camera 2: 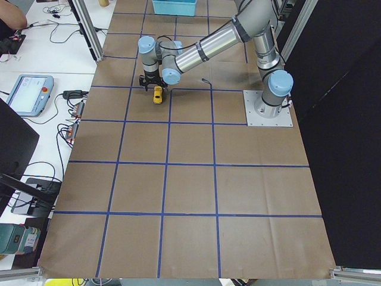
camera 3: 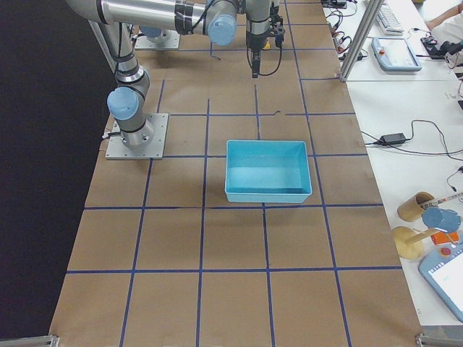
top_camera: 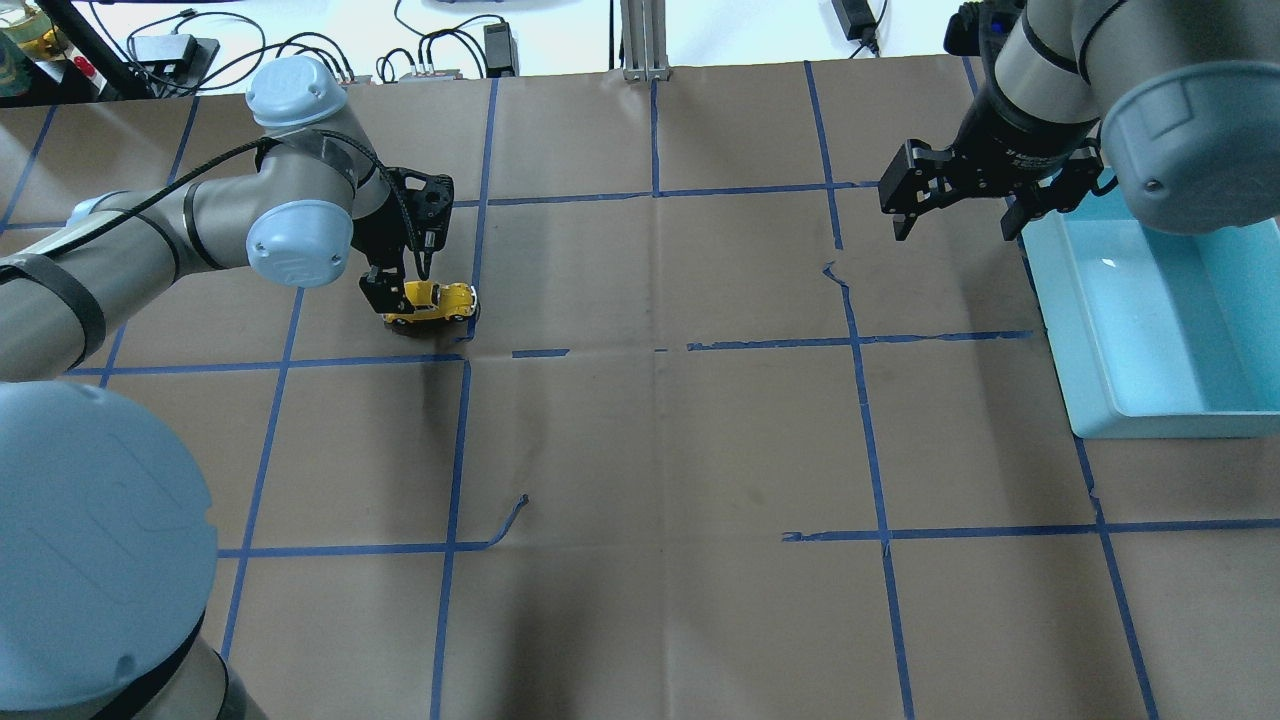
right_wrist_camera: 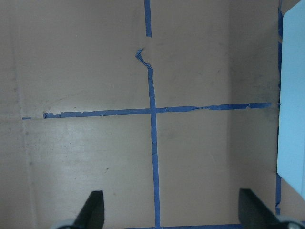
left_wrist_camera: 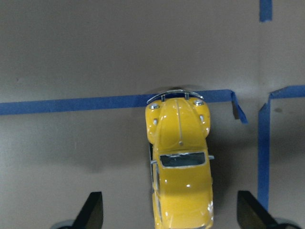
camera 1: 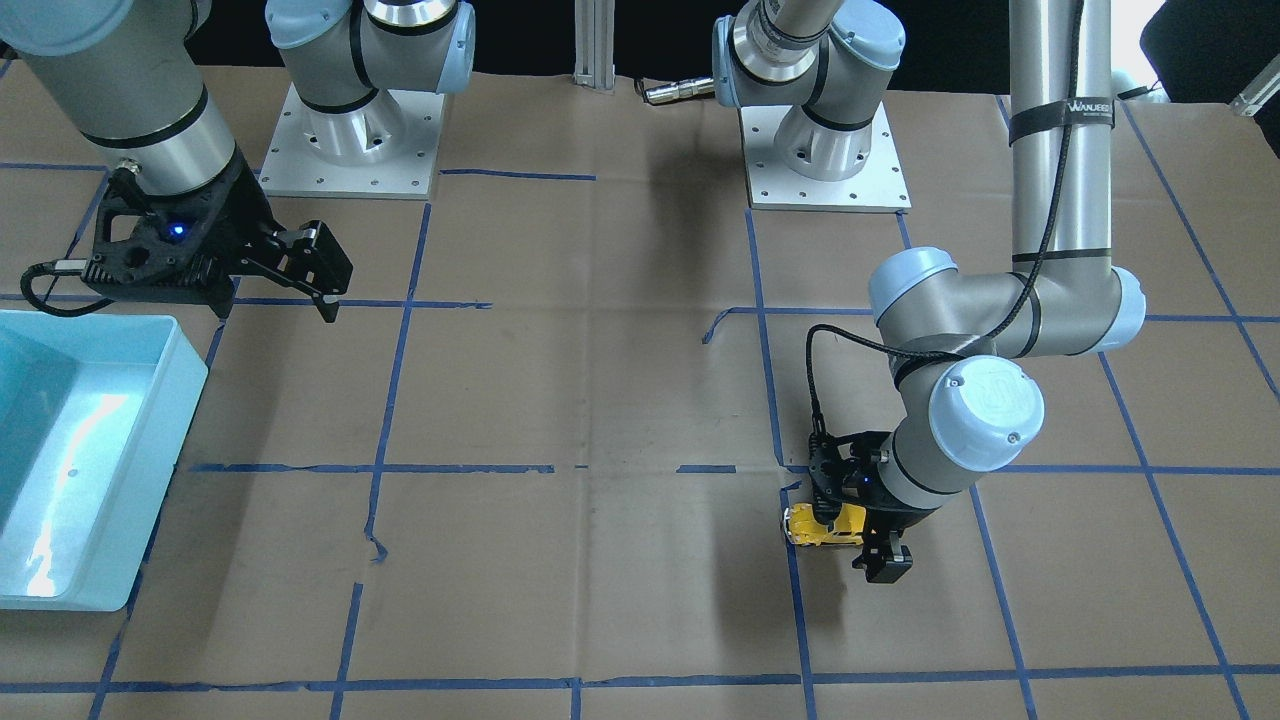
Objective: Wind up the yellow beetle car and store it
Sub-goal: 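Lower the left gripper over the yellow beetle car and grasp it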
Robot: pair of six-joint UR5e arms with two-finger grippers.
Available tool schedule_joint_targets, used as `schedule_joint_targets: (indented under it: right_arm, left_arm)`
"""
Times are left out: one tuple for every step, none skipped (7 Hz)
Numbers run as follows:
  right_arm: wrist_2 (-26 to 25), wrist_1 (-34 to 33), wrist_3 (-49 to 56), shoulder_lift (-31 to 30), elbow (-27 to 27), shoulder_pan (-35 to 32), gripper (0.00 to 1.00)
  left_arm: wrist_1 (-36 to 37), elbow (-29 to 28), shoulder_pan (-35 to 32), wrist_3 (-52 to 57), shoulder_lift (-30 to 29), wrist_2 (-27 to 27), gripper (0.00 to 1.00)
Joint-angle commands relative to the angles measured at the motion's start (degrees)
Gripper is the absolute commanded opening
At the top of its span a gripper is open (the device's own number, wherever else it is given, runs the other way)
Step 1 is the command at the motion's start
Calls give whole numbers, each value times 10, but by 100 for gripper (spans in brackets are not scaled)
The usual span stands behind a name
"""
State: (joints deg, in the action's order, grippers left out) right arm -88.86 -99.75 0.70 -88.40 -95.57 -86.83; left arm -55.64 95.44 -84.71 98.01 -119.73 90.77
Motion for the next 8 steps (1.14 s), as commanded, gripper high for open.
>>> schedule_joint_targets:
  right_arm:
    - [0, -1, 0, 1, 0, 1, 100]
    - [0, -2, 0, 1, 1, 1, 100]
    - [0, -1, 0, 1, 0, 1, 100]
    - [0, -1, 0, 0, 0, 1, 100]
    - [-1, 0, 0, 1, -1, 1, 100]
    - [0, -1, 1, 1, -1, 1, 100]
    - [0, -1, 0, 1, 0, 1, 100]
    - [0, -1, 0, 1, -1, 1, 100]
  left_arm:
    - [9, 3, 1, 1, -9, 0, 93]
    - [10, 3, 0, -3, -13, -2, 87]
    - [10, 2, 0, -4, -6, -2, 71]
    - [10, 3, 0, 0, -4, -2, 51]
    - [10, 2, 0, -5, -4, -2, 23]
    - [10, 3, 0, -5, -4, 0, 7]
    - [10, 0, 0, -5, 1, 1, 0]
    - [5, -9, 0, -6, 9, -6, 0]
